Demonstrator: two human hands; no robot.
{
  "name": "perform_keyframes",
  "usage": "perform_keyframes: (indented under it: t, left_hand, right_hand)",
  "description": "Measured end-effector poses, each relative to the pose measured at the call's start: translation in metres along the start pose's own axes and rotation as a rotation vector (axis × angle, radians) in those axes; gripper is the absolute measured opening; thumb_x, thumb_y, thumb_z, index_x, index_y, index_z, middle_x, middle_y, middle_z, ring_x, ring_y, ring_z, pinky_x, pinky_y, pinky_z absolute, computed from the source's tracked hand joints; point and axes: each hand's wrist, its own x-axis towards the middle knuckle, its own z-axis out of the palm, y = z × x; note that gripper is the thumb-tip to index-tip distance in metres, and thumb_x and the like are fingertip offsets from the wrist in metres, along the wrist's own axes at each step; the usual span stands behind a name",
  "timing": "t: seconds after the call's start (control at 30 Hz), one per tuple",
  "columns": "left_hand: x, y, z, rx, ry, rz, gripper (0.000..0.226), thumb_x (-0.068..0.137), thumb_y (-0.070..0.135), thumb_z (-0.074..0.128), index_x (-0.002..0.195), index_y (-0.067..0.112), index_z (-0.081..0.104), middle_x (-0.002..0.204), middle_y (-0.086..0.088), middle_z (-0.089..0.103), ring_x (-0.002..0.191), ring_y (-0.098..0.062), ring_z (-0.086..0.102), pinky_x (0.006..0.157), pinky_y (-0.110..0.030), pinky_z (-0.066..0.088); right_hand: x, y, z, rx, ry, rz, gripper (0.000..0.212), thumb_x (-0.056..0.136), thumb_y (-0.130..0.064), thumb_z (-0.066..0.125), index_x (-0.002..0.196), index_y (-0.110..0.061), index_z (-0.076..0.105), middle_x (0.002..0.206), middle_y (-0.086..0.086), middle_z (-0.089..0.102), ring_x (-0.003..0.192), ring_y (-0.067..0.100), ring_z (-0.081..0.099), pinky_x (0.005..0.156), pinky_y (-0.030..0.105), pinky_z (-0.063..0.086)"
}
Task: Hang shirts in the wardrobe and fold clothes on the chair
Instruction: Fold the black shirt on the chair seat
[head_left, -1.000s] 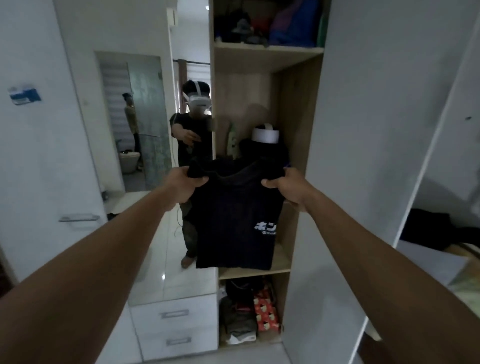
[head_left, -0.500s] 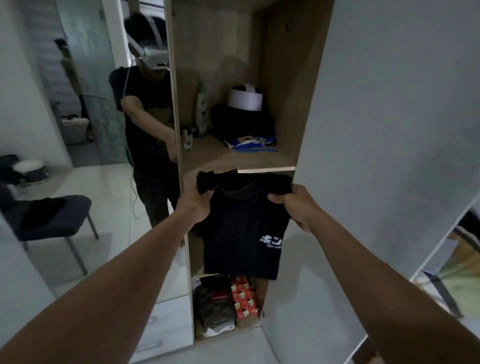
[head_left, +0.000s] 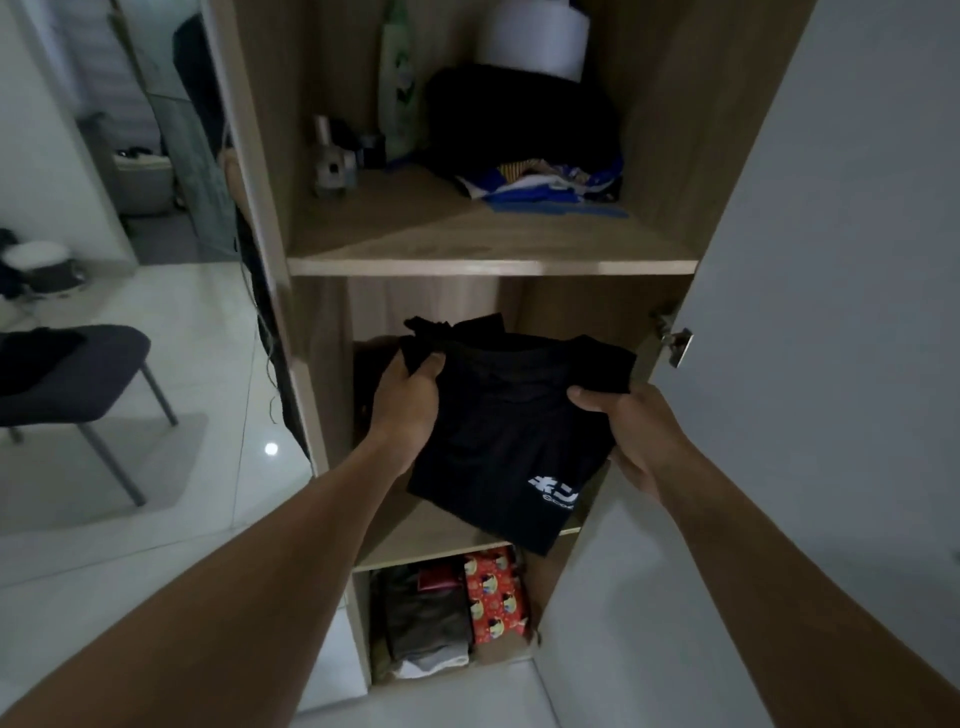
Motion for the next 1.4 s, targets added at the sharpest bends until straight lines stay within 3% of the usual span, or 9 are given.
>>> perform_keyframes:
  t: [0.3, 0.43, 0.53, 0.63, 0.73, 0.87, 1.07, 1.2, 1.4]
  left_hand:
    - [0.097, -0.06, 0.021, 0.176, 0.174, 0.041, 0.017, 0.094, 0.035, 0.054, 0.099, 0.023, 0.065, 0.104, -0.005, 0.069, 0.094, -0.024, 0.065, 0.092, -0.042, 0.053]
    - [0.134, -0.058, 0.023, 0.382, 0.201, 0.123, 0.035, 0.096, 0.03, 0.055, 0.129, 0.019, 0.05, 0.112, 0.005, 0.057, 0.098, -0.019, 0.058, 0.084, -0.031, 0.046]
    - [0.163, -0.052, 0.027, 0.655, 0.122, 0.113, 0.036, 0.095, 0.039, 0.054, 0.124, 0.021, 0.041, 0.112, 0.001, 0.059, 0.091, -0.021, 0.06, 0.077, -0.034, 0.048]
    - [0.183, -0.059, 0.042, 0.914, -0.015, 0.073, 0.073, 0.083, 0.071, 0.049, 0.133, 0.021, 0.035, 0.116, -0.006, 0.062, 0.1, -0.03, 0.062, 0.091, -0.041, 0.049]
    - [0.201, -0.105, 0.061, 1.113, -0.089, 0.181, 0.064, 0.093, 0.043, 0.063, 0.141, 0.009, 0.04, 0.135, -0.014, 0.051, 0.123, -0.036, 0.052, 0.095, -0.039, 0.041]
    - [0.221, -0.192, 0.077, 1.027, -0.196, 0.095, 0.078, 0.089, 0.032, 0.071, 0.15, 0.017, 0.024, 0.146, -0.017, 0.029, 0.131, -0.04, 0.041, 0.103, -0.042, 0.041]
    - [0.192, -0.272, 0.036, 1.163, -0.156, 0.14, 0.059, 0.103, 0.046, 0.037, 0.156, 0.033, 0.017, 0.165, -0.001, 0.012, 0.152, -0.03, 0.01, 0.122, -0.055, 0.008]
    - [0.155, -0.297, 0.002, 1.243, -0.08, 0.181, 0.06, 0.103, 0.055, 0.02, 0.158, 0.037, 0.01, 0.168, 0.001, 0.003, 0.154, -0.025, -0.007, 0.122, -0.052, -0.005]
    - [0.146, -0.326, -0.017, 1.387, -0.155, 0.101, 0.061, 0.101, 0.06, 0.013, 0.156, 0.044, -0.006, 0.168, 0.0, -0.01, 0.153, -0.021, -0.016, 0.123, -0.046, -0.009]
  right_hand:
    - [0.073, 0.068, 0.019, 0.167, -0.061, 0.144, 0.033, 0.091, -0.014, 0.073, 0.123, -0.013, 0.065, 0.111, 0.005, 0.077, 0.101, 0.023, 0.074, 0.096, 0.041, 0.056]
    - [0.089, 0.094, 0.036, 0.324, -0.074, 0.195, 0.032, 0.095, -0.012, 0.068, 0.126, -0.011, 0.065, 0.111, 0.007, 0.077, 0.1, 0.023, 0.075, 0.092, 0.04, 0.058]
    - [0.101, 0.121, 0.055, 0.496, -0.035, 0.246, 0.041, 0.093, -0.009, 0.069, 0.133, -0.012, 0.061, 0.115, 0.01, 0.075, 0.1, 0.025, 0.075, 0.083, 0.037, 0.061]
    - [0.116, 0.159, 0.065, 0.543, 0.093, 0.269, 0.043, 0.091, -0.008, 0.071, 0.132, -0.019, 0.06, 0.119, 0.009, 0.072, 0.105, 0.026, 0.072, 0.095, 0.047, 0.057]
    - [0.128, 0.212, 0.071, 0.488, 0.309, 0.269, 0.035, 0.093, -0.004, 0.068, 0.111, -0.034, 0.061, 0.121, 0.008, 0.07, 0.111, 0.025, 0.067, 0.104, 0.047, 0.051]
    - [0.146, 0.271, 0.062, 0.358, 0.49, 0.266, 0.058, 0.09, 0.007, 0.061, 0.137, -0.026, 0.056, 0.128, 0.007, 0.067, 0.119, 0.027, 0.062, 0.108, 0.049, 0.048]
    - [0.147, 0.302, 0.034, -0.163, 0.364, 0.316, 0.07, 0.079, 0.008, 0.063, 0.138, -0.01, 0.03, 0.13, 0.018, 0.053, 0.116, 0.037, 0.056, 0.1, 0.047, 0.051]
    - [0.148, 0.279, 0.034, -0.837, 0.348, 0.065, 0.095, 0.08, -0.018, 0.071, 0.154, -0.018, 0.013, 0.156, 0.02, 0.023, 0.145, 0.044, 0.023, 0.117, 0.059, 0.029]
    - [0.19, 0.299, 0.031, -1.464, -0.268, -0.108, 0.062, 0.106, -0.05, 0.022, 0.161, -0.032, -0.001, 0.169, 0.01, -0.012, 0.155, 0.03, -0.013, 0.123, 0.057, -0.002]
